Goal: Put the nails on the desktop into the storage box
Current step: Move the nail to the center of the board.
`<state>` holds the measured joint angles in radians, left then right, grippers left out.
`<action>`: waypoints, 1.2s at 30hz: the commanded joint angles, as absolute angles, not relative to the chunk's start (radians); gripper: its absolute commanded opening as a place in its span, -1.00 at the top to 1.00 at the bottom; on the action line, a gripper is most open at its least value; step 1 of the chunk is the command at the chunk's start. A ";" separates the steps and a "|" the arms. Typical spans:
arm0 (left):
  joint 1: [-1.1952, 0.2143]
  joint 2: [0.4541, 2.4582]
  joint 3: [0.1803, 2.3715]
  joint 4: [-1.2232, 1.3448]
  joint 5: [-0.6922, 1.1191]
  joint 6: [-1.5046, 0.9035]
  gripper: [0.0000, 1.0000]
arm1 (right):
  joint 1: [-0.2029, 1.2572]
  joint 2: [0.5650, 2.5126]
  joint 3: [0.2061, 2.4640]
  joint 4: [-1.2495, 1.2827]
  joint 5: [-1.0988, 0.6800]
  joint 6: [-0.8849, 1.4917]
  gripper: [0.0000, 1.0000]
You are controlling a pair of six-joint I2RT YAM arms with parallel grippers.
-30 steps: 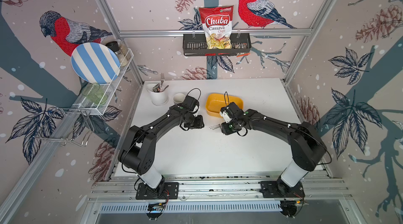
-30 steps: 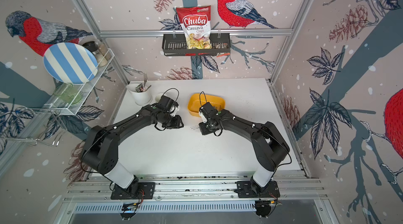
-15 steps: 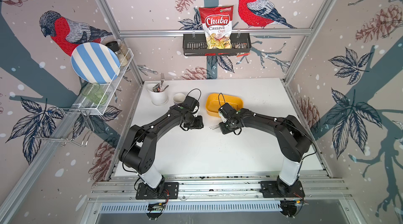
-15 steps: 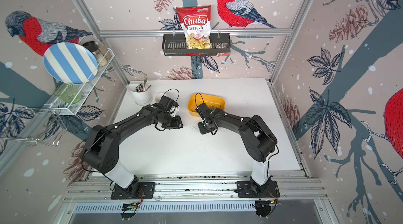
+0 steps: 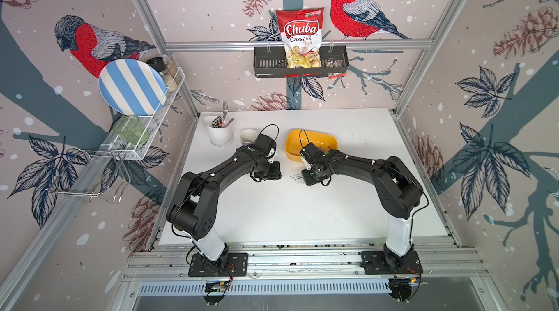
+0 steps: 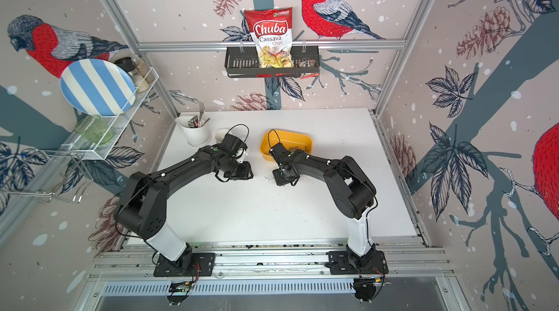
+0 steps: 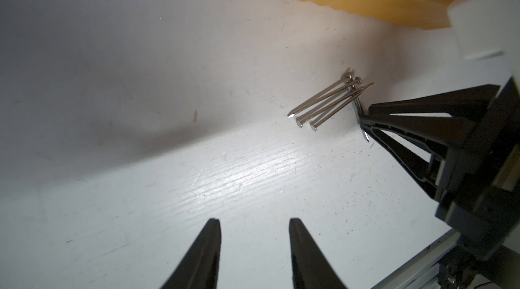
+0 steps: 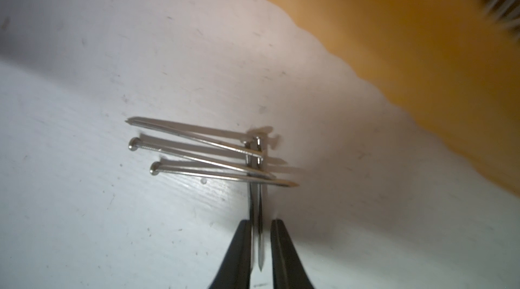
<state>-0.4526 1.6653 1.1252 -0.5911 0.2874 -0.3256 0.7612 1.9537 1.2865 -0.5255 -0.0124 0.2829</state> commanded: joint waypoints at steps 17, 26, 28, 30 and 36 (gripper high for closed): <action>-0.445 1.726 1.157 -0.607 0.299 -0.302 0.16 | 0.749 1.853 1.106 -0.545 -0.057 0.285 0.73; -0.445 1.744 1.167 -0.591 0.323 -0.316 0.17 | 0.728 1.744 0.977 -0.542 -0.066 0.331 0.75; -0.445 1.746 1.167 -0.587 0.326 -0.320 0.17 | 0.730 1.719 0.946 -0.544 -0.080 0.341 0.76; -0.445 1.746 1.163 -0.585 0.326 -0.324 0.17 | 0.736 1.696 0.924 -0.550 -0.093 0.353 0.77; -0.445 1.744 1.145 -0.570 0.333 -0.341 0.17 | 0.787 1.643 0.906 -0.558 -0.117 0.333 0.72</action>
